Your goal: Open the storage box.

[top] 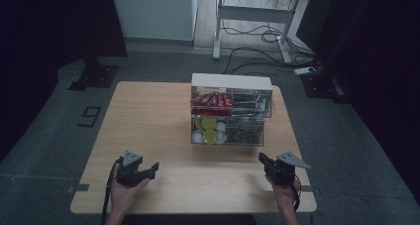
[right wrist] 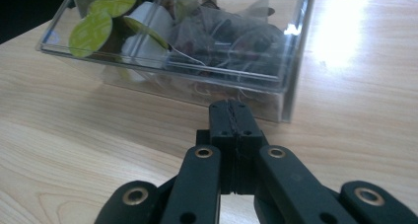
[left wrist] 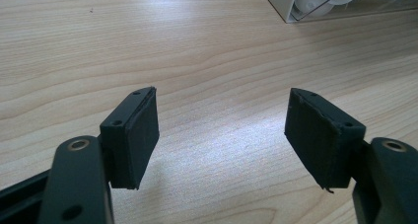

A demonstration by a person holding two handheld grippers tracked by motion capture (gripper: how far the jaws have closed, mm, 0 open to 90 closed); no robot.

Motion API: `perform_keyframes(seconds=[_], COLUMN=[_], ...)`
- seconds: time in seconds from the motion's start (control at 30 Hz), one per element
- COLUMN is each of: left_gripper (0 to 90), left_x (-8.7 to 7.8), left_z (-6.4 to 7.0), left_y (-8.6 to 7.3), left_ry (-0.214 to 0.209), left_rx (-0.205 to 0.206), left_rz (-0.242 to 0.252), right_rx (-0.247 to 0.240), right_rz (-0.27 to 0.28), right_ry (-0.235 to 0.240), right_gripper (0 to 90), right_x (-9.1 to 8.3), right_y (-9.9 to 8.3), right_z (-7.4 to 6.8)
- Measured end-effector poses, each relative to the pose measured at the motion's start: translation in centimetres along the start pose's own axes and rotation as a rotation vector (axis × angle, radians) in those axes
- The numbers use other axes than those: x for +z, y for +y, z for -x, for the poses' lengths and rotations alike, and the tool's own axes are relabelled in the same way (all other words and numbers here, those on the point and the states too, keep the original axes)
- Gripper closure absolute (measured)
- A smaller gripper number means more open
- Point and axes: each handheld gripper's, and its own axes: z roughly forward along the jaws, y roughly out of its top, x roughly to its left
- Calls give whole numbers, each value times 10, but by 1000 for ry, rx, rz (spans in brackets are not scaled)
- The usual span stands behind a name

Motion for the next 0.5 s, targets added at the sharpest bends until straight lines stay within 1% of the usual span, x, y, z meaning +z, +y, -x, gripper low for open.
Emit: perform_keyframes(seconds=[0.1,0.23,0.33,0.5], left_gripper=[292,292,292,292], left_x=[0,0,0,-1], left_z=[0,0,0,-1], left_y=[0,0,0,0], left_ry=[1,1,2,3], left_rx=[0,-1,-1,-4], left_rz=[0,0,1,1], right_rx=[-6,-24,-26,-33], right_rz=[0,-3,-5,-5], right_ry=[4,18,29,33], right_gripper=[890,891,890,890], right_x=[1,5,9,16], right_y=[2,7,9,12], right_z=[-2,-9,-12,-18])
